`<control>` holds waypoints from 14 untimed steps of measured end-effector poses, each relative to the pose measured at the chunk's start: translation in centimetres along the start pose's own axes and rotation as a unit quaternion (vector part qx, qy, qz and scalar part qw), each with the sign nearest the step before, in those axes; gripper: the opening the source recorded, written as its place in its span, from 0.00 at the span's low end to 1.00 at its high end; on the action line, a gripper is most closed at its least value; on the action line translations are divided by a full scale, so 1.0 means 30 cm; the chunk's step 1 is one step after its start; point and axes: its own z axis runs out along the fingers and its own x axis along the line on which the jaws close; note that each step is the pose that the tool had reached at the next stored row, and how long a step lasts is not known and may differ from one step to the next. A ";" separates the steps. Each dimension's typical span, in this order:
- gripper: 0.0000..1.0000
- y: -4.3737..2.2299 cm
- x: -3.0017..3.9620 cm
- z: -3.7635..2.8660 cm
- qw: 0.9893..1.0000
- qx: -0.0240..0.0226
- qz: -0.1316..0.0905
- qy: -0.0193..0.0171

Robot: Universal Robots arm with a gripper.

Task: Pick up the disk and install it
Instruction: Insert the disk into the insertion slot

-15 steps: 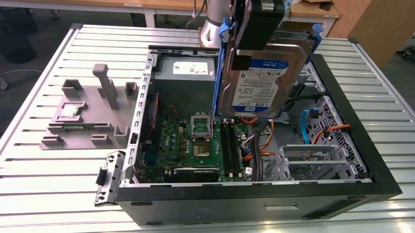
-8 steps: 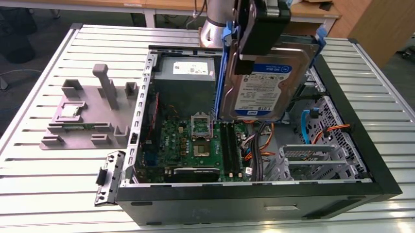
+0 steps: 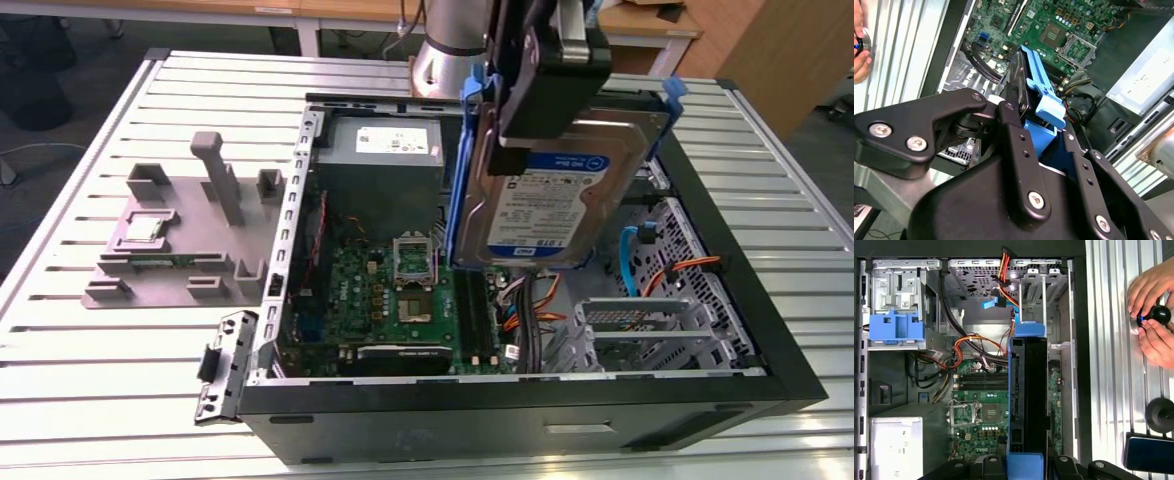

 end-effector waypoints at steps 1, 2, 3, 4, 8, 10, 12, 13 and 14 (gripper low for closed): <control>0.37 0.002 -0.003 0.001 1.000 0.000 0.000 0.000; 0.37 0.005 -0.005 0.002 1.000 0.000 0.000 0.000; 0.37 0.009 -0.006 0.003 1.000 0.000 0.000 0.000; 0.37 0.012 -0.007 0.003 1.000 0.000 0.000 0.000; 0.37 0.026 -0.010 0.006 1.000 0.000 0.000 0.000; 0.37 0.033 -0.010 0.008 1.000 0.000 0.000 0.000; 0.37 0.040 -0.011 0.010 1.000 0.000 0.000 0.000; 0.37 0.044 -0.011 0.011 1.000 0.000 0.000 0.000; 0.37 0.047 -0.012 0.012 1.000 0.000 0.000 0.000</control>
